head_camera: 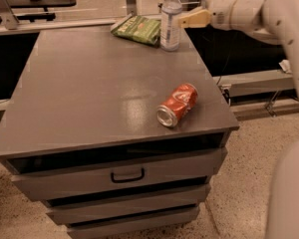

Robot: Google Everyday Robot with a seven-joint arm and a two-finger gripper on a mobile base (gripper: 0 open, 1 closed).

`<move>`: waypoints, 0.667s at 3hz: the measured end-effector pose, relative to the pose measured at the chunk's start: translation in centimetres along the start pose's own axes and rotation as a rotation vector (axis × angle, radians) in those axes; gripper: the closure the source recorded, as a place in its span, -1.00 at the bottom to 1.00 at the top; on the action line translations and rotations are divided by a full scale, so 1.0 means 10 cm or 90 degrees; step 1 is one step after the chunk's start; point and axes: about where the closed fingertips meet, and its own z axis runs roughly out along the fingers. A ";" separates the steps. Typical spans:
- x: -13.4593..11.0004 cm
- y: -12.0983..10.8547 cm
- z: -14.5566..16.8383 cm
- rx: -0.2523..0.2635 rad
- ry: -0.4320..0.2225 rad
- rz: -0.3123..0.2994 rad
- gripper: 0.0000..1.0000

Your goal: Move blue plastic bottle near green jalapeno chip bag

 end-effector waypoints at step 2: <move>-0.72 0.33 -0.57 0.005 0.000 -0.041 -1.00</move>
Offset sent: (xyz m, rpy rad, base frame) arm -0.0539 -0.0119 0.0564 -0.0324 -0.0340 -0.0027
